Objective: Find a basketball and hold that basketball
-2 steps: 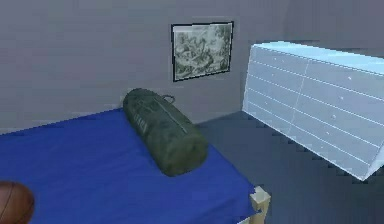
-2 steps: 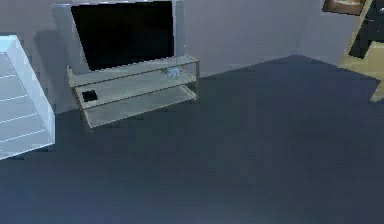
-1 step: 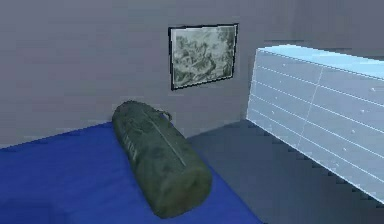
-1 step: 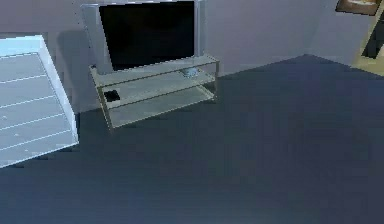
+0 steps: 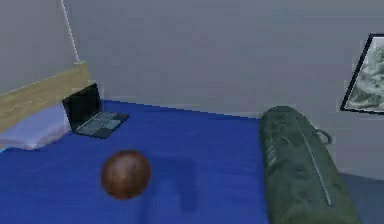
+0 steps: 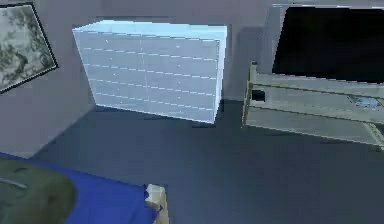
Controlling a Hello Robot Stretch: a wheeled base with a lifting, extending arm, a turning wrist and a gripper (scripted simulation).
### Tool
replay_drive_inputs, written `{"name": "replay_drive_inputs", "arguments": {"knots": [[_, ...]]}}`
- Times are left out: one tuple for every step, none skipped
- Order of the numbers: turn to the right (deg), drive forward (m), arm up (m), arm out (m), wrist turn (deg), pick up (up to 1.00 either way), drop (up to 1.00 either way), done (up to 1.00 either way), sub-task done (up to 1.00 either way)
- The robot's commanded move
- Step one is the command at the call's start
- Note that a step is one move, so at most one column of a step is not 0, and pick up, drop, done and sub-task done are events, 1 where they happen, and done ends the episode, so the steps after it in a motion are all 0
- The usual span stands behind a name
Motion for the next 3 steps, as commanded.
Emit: {"name": "replay_drive_inputs", "arguments": {"knots": [[-45.0,0.00,0.00,0.00,0.0,0.00,0.00,0.00,0.00],[-45.0,0.00,0.00,0.00,0.0,0.00,0.00,0.00,0.00],[-21.0,0.00,0.00,0.00,0.0,0.00,0.00,0.00,0.00]]}}
